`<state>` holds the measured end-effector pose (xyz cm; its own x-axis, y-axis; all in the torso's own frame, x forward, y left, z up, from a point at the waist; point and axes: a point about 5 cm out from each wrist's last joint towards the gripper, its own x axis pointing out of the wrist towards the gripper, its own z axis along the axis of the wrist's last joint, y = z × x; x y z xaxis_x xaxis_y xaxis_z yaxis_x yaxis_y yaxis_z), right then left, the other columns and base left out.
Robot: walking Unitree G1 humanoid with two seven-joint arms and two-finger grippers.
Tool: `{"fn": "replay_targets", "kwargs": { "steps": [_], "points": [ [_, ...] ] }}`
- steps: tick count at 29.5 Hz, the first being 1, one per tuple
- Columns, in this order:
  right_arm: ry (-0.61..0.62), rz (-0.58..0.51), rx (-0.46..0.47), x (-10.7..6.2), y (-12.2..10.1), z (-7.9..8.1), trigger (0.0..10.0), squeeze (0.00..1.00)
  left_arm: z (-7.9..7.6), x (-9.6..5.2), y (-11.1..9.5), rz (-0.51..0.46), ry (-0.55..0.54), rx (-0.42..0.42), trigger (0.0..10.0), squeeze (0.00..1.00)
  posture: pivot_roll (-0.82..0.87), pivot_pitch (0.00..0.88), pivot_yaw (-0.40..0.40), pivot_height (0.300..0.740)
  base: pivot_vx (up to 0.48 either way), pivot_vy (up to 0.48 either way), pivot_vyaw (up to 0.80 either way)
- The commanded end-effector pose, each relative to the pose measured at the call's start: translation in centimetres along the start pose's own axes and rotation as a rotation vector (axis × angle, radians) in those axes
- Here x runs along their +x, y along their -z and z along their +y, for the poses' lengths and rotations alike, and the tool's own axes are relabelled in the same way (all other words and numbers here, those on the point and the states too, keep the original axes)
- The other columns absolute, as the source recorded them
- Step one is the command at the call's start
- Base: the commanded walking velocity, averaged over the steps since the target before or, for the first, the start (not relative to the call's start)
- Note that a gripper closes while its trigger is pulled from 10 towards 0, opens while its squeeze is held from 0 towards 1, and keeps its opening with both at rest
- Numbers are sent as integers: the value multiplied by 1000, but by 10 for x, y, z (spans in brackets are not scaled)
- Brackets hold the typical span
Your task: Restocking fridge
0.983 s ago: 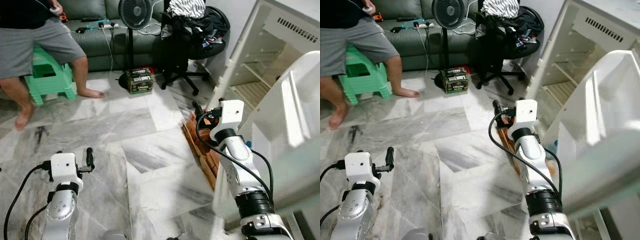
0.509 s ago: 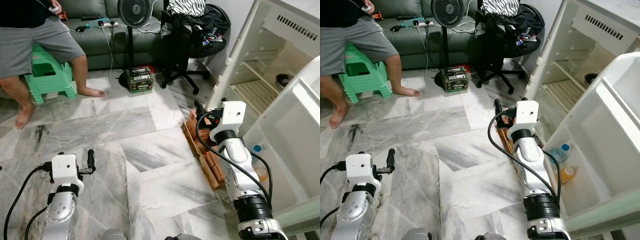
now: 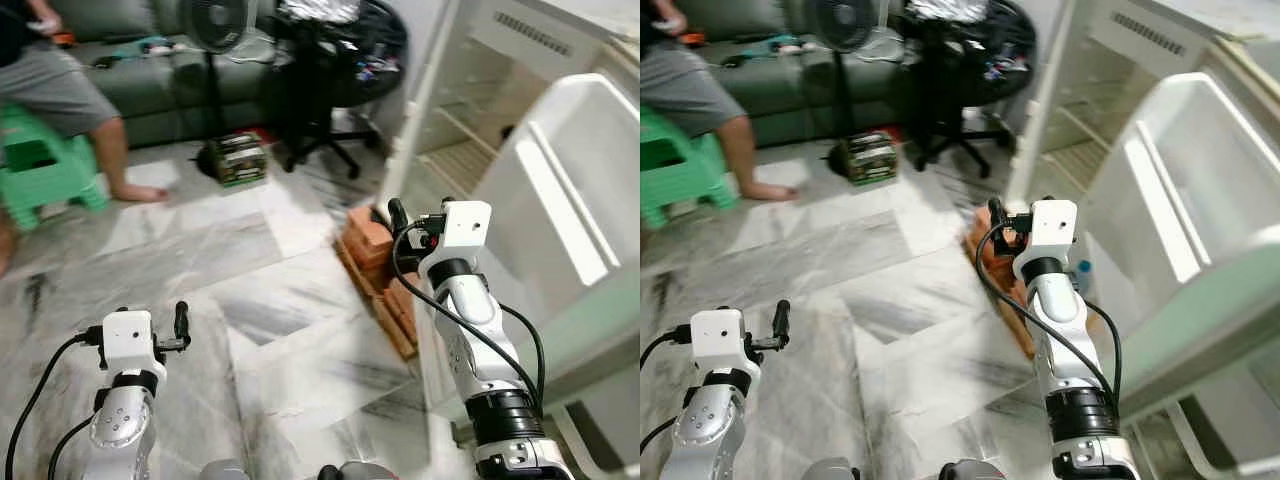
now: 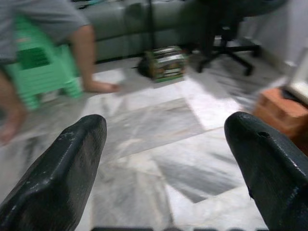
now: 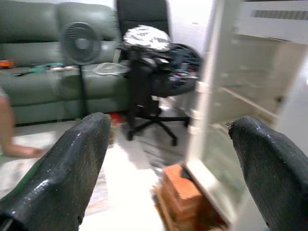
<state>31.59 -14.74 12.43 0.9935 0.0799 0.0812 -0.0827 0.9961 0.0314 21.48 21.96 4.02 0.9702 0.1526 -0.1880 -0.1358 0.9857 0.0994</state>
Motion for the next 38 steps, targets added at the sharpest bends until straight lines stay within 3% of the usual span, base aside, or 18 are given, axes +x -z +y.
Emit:
{"fn": "replay_targets", "kwargs": {
  "steps": [1,15,38],
  "points": [
    [16,-1,-2,-1,-2,-5,10000,0,-1,0,-2,0,8,-4,10000,0,120,0,-52,740,0,0,-800],
    [32,10,-13,-3,-1,-10,10000,0,-1,1,-2,9,14,-15,10000,0,119,0,-50,740,0,280,-800],
    [91,12,-25,2,-3,-18,10000,0,-2,1,-2,10,13,-13,10000,0,115,0,-52,740,0,0,-800]
  ]
}}
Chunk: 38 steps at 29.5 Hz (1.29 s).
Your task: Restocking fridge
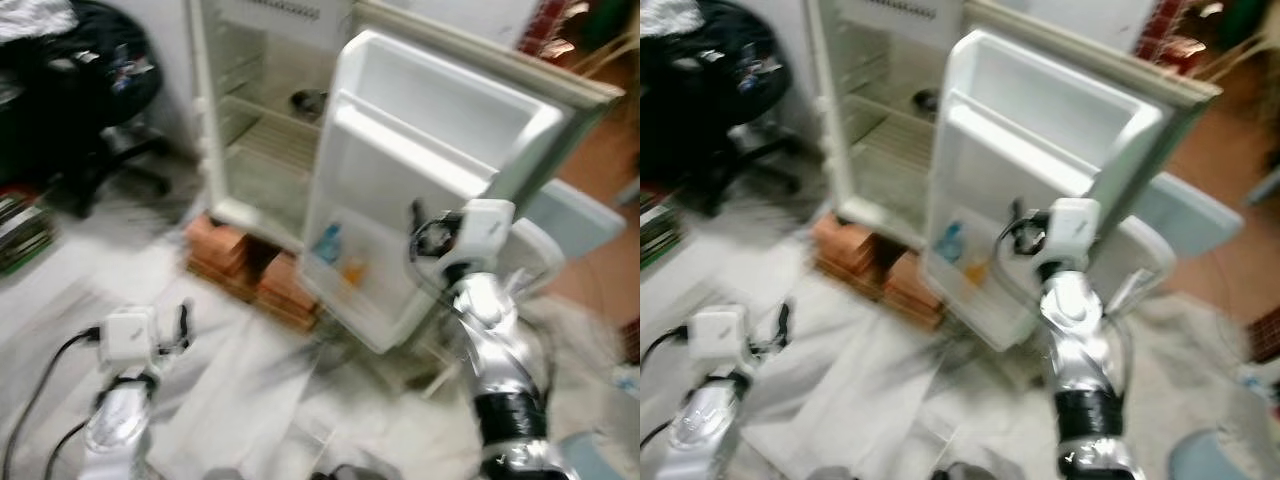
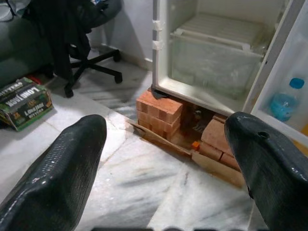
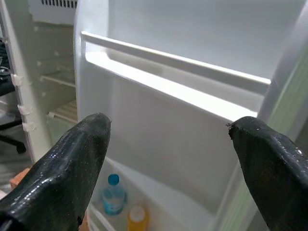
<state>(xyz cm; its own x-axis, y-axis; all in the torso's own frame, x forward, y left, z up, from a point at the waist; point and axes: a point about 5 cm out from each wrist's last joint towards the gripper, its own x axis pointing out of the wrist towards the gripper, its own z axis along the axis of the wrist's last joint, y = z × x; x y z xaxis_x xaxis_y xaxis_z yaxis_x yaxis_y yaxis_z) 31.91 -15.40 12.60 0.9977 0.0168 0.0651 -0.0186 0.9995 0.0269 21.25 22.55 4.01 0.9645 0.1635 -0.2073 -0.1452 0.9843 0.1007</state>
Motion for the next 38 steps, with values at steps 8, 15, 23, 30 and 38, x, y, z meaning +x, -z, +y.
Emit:
{"fn": "replay_targets", "kwargs": {
  "steps": [8,15,23,30,38],
  "points": [
    [-16,15,-11,-4,2,-9,10000,0,-8,1,-6,-26,20,-1,10000,0,116,0,-53,740,0,0,-534],
    [-69,120,-55,-32,30,-16,10000,0,-19,4,-30,-133,57,25,10000,0,127,0,-70,740,0,0,0],
    [-42,197,-48,-56,52,-22,10000,0,-33,6,-41,-183,134,11,10000,0,119,0,-46,740,0,0,0],
    [-11,188,-39,-54,51,-25,10000,0,-37,7,-39,-181,168,13,10000,0,106,0,-31,740,49,0,0],
    [-11,144,-45,-42,39,-26,10000,0,-33,11,-40,-181,158,5,10000,0,99,0,-26,740,411,0,0]
  ]
}}
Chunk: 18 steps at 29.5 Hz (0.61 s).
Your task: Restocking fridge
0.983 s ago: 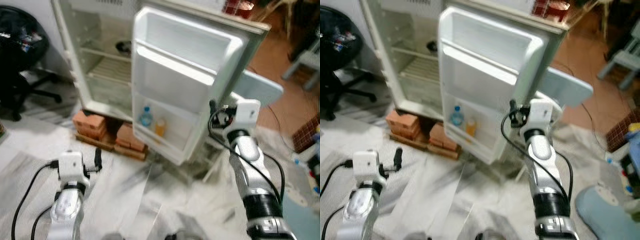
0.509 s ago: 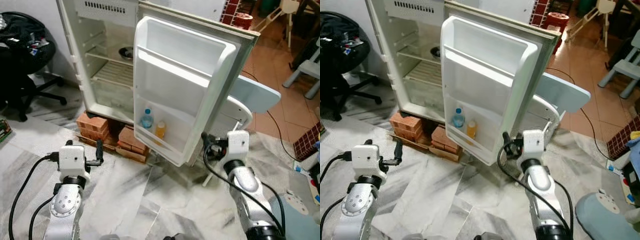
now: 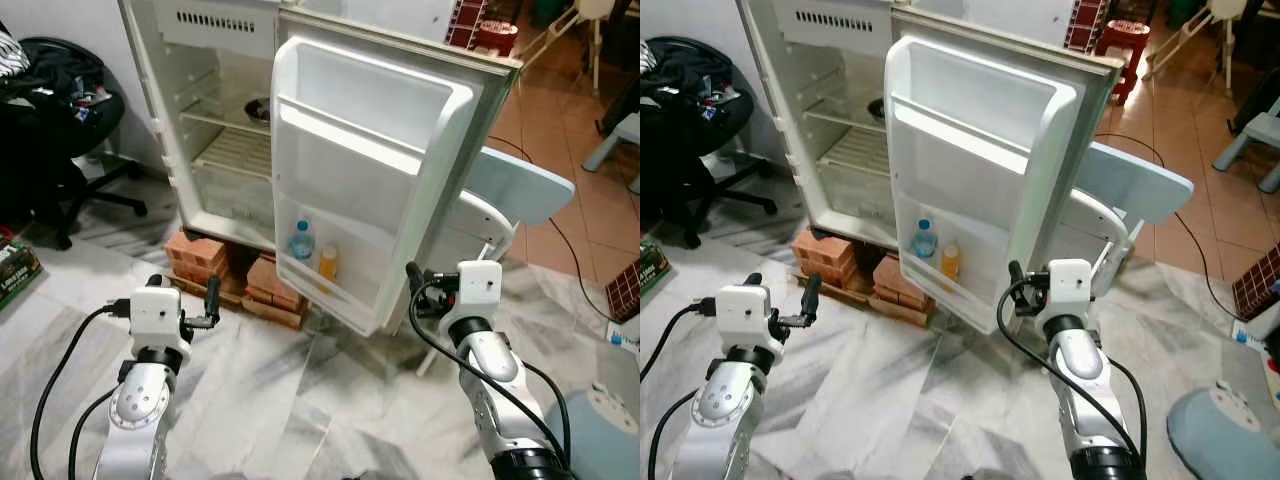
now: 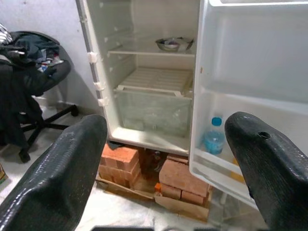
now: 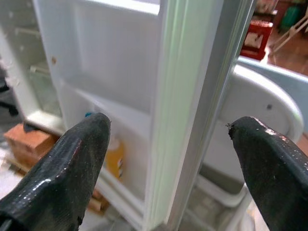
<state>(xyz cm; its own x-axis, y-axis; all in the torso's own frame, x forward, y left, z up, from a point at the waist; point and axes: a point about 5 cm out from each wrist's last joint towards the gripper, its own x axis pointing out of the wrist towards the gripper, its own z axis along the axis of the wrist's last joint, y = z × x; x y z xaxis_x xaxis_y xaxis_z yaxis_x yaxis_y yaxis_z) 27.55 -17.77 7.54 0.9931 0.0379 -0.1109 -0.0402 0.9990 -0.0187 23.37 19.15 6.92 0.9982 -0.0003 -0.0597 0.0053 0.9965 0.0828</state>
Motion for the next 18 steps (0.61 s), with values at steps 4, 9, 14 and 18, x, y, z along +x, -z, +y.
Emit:
{"fn": "replay_targets", "kwargs": {
  "steps": [4,9,14,18],
  "points": [
    [8,-44,7,5,-11,-1,10000,0,1,0,-3,-12,10,1,10000,0,100,0,-26,740,424,0,0],
    [6,-48,18,3,-11,1,10000,0,0,-1,-2,-6,13,3,10000,0,96,0,-24,740,445,0,0],
    [16,-61,14,4,-14,0,10000,0,3,0,2,14,-24,46,10000,0,95,0,-24,740,207,0,0],
    [30,-77,11,6,-18,-2,10000,0,4,-2,2,19,-21,45,10000,0,96,0,-23,740,0,0,0]
  ]
}}
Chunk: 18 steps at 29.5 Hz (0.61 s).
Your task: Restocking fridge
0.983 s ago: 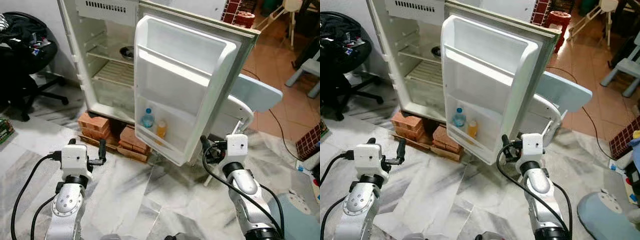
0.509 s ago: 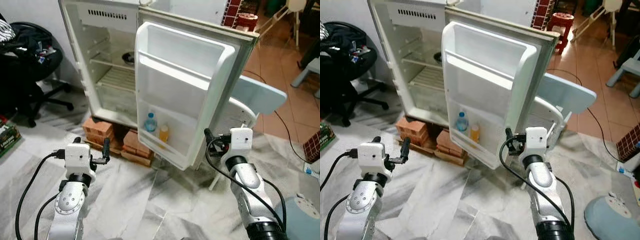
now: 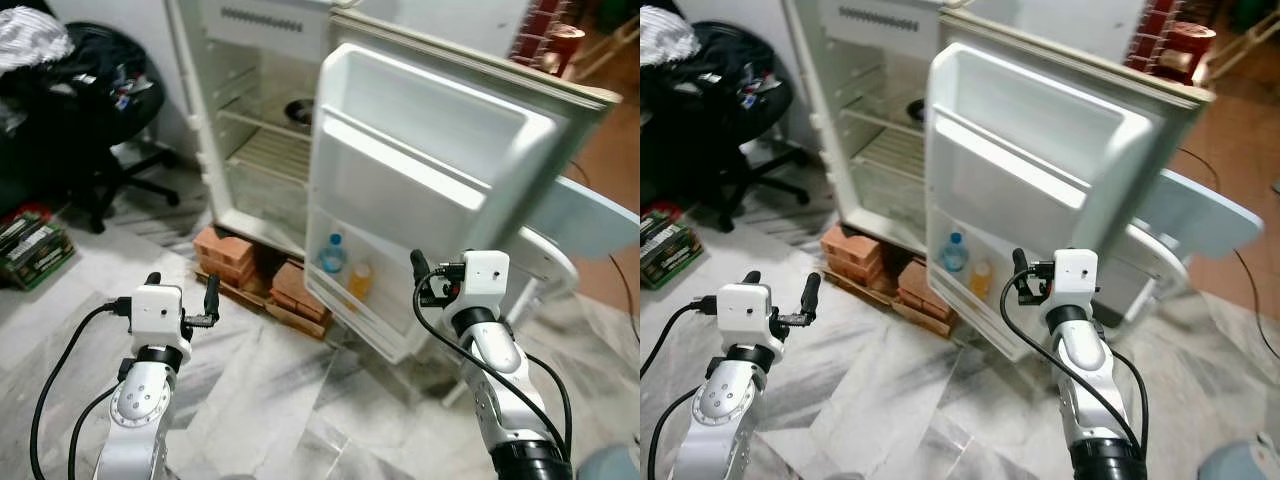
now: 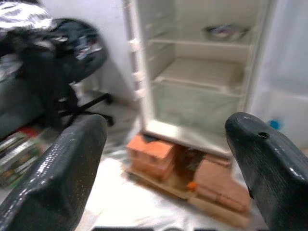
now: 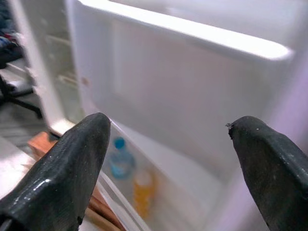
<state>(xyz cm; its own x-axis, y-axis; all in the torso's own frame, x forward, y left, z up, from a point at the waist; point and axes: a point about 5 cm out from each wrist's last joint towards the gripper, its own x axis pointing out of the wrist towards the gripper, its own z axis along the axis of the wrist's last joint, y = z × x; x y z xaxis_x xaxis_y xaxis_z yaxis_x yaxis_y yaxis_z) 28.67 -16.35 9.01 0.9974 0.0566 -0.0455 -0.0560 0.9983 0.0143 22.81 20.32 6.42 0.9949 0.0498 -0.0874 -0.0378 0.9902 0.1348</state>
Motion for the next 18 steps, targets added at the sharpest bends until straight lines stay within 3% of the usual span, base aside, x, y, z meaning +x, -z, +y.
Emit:
{"fn": "replay_targets", "kwargs": {
  "steps": [1,18],
  "points": [
    [47,-14,-25,-3,-3,-15,10000,0,-6,3,-4,-16,22,-6,10000,0,96,0,-23,740,0,0,0],
    [28,-18,-52,-4,-4,-14,10000,0,-9,2,-4,-14,23,-6,10000,0,91,0,-31,740,0,-477,0]
  ]
}}
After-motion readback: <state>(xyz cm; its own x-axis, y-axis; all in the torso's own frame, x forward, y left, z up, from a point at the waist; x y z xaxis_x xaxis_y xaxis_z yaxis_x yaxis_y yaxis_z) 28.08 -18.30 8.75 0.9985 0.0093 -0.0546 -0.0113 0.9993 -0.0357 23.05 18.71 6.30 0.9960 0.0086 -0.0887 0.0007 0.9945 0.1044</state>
